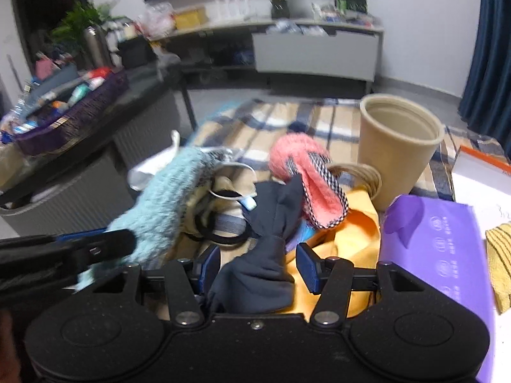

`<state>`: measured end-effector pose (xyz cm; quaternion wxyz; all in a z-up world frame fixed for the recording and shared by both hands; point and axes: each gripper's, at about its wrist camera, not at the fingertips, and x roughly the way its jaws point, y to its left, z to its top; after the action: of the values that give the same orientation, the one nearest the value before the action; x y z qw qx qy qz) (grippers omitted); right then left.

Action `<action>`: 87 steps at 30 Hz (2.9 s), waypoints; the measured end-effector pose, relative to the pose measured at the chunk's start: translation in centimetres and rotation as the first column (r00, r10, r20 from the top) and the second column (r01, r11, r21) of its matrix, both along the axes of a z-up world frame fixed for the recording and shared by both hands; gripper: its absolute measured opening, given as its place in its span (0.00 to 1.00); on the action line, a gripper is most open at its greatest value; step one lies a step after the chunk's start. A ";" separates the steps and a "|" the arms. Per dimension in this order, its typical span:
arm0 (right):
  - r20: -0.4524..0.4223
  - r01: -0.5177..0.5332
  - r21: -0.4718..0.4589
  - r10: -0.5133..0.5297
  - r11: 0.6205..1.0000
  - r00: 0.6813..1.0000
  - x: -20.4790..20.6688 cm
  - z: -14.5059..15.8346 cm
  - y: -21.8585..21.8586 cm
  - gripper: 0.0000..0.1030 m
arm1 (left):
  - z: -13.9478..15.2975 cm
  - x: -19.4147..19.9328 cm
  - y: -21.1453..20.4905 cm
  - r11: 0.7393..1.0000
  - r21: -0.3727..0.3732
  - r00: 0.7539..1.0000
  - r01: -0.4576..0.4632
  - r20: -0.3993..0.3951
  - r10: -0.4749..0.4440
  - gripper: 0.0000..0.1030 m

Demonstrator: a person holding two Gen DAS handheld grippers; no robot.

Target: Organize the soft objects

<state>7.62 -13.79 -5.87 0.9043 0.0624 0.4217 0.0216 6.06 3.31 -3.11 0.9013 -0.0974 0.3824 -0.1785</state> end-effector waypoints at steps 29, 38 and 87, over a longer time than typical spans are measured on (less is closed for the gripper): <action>0.154 -0.031 -0.002 0.031 1.000 0.988 -4.7 4.5 -2.4 0.39 | -1.4 0.0 -4.7 0.988 0.114 0.995 0.103 -0.013 -0.102 0.28; 0.238 -0.023 0.023 0.016 0.999 0.971 -5.9 7.4 -4.4 0.39 | 5.4 -1.6 -4.0 0.999 0.037 0.995 0.019 0.099 -0.023 0.28; 0.310 0.115 0.030 -0.119 0.993 0.943 -6.8 10.7 -12.6 0.39 | 7.8 -0.1 -13.7 0.991 0.119 0.994 0.058 0.089 -0.069 0.28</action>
<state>0.86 -26.43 4.88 0.9588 0.0884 0.2692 -0.0199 6.00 -10.42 4.70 0.9161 -0.0243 0.3527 -0.1890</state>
